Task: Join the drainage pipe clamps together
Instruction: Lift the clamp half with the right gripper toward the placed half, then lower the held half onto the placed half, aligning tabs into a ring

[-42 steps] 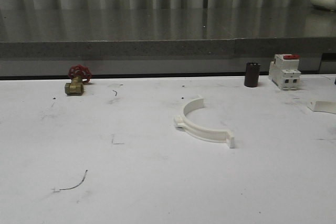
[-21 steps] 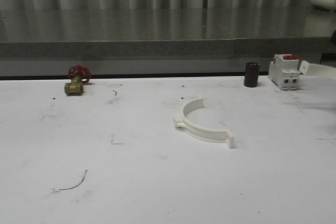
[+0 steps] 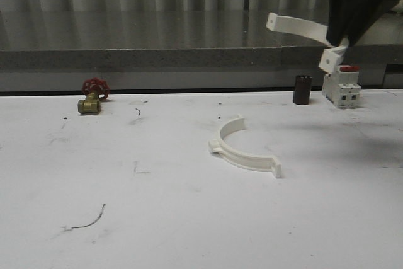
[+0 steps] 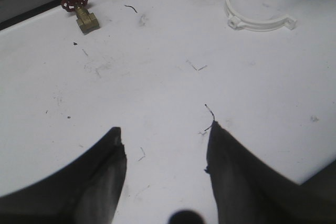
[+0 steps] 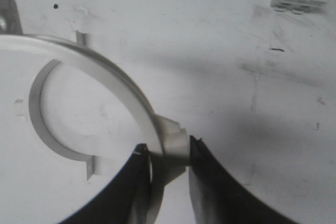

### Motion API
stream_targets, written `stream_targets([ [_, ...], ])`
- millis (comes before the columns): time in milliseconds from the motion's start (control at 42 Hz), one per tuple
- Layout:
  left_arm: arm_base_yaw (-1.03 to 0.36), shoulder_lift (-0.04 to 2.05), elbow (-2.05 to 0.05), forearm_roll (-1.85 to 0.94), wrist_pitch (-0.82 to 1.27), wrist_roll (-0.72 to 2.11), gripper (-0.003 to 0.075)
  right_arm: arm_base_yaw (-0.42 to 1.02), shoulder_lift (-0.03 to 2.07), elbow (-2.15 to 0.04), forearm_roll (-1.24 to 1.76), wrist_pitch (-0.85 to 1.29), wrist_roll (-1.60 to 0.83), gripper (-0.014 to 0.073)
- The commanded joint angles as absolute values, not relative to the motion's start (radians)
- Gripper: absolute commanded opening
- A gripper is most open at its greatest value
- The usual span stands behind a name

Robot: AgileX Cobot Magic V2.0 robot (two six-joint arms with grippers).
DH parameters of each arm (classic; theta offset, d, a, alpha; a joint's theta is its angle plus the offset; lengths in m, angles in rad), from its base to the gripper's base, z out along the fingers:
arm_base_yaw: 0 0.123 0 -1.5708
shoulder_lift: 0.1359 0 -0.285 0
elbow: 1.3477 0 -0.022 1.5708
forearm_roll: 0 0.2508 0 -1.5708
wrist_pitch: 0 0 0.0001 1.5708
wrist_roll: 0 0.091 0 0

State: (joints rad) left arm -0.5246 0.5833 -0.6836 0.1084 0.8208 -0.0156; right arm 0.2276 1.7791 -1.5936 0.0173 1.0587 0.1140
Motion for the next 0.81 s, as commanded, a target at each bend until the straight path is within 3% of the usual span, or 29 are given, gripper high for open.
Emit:
stream_targets([
  [0, -0.522, 0.584, -0.711, 0.104, 0.752, -0.016, 0.0347, 0.267, 1.792, -1.656, -0.026, 1.045, 0.131, 0.0058],
  [785, -0.522, 0.584, -0.711, 0.104, 0.752, -0.016, 0.0347, 0.276, 2.044, -1.669, -0.028, 1.005, 0.24, 0.0058],
])
